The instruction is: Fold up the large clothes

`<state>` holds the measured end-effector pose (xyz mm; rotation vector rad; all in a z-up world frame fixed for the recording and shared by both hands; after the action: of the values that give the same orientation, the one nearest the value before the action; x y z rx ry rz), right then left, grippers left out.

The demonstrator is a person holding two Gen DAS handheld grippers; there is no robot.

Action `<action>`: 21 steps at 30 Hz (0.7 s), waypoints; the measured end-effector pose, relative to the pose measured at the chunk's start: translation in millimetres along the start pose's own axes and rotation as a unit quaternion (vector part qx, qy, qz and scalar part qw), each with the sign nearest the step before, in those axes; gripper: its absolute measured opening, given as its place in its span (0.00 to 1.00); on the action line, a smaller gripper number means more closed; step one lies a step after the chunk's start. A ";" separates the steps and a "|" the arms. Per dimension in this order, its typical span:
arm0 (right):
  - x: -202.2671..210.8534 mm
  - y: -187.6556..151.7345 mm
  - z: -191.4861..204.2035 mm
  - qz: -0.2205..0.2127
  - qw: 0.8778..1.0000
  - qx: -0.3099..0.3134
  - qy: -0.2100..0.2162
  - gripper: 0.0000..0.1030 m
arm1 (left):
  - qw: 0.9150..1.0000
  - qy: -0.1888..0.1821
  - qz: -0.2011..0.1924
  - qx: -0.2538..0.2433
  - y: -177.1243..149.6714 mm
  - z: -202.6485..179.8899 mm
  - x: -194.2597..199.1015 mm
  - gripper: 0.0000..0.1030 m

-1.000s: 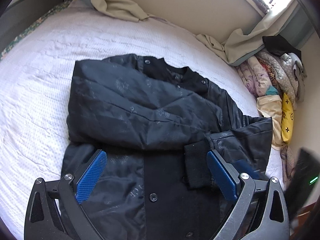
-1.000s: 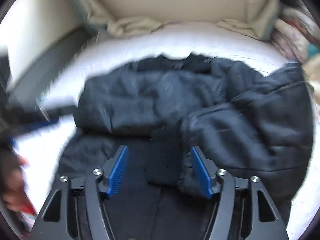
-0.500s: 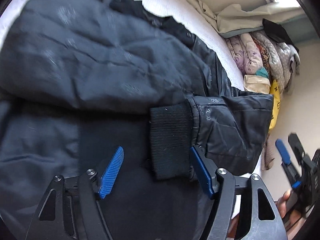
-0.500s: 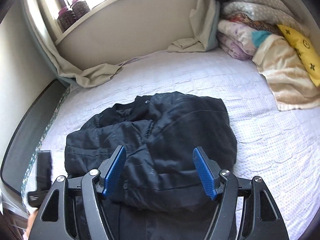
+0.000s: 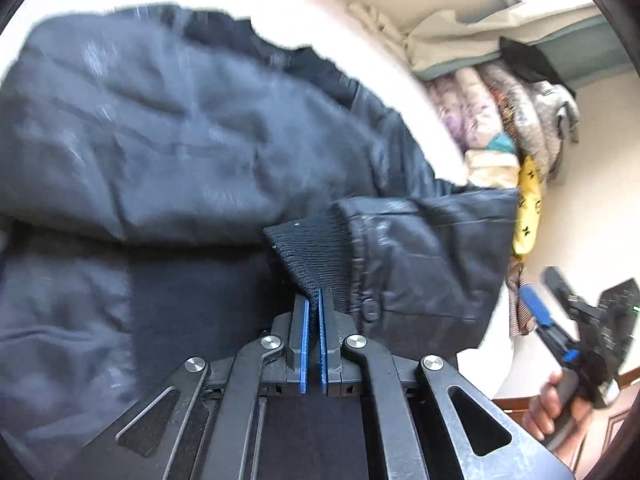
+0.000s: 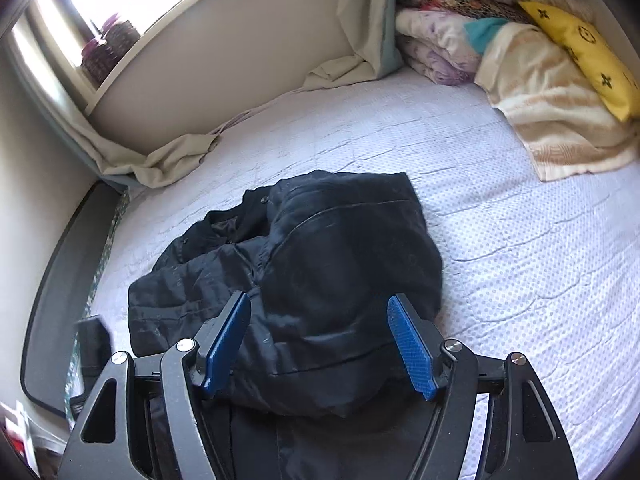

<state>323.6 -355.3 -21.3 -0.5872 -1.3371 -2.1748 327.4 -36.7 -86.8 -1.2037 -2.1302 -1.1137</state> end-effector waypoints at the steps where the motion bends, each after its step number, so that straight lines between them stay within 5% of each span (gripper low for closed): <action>1: 0.7 1.4 -2.5 -0.002 1.000 -0.003 -0.003 0.68 | 1.000 0.000 -0.010 -0.002 4.4 1.3 10.9 0.04; 7: 5.2 7.2 -13.6 -0.012 1.000 -0.015 -0.021 0.68 | 0.996 0.039 -0.077 -0.007 32.9 33.2 80.9 0.04; 17: -23.0 -9.8 -7.6 0.025 0.998 0.014 -0.049 0.68 | 0.983 0.155 -0.093 0.015 42.7 100.4 82.4 0.04; 21: -44.0 -19.2 8.1 0.034 0.996 0.067 -0.048 0.46 | 0.981 0.179 -0.080 0.010 38.1 111.2 72.3 0.04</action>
<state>346.3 -331.9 -57.5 -0.6815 -1.4773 -2.0072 323.1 101.2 -83.7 -0.7616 -1.9773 -1.2651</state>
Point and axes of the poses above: each gripper's, at about its wrist camera, not at the fingertips, and x roughly against the way its jaws point, z to its left, y to its top, the point moved 7 cm from there along -x, roughly the way its jaws point, and after that the axes turned 10 degrees about -z, right-handed, at the moved point
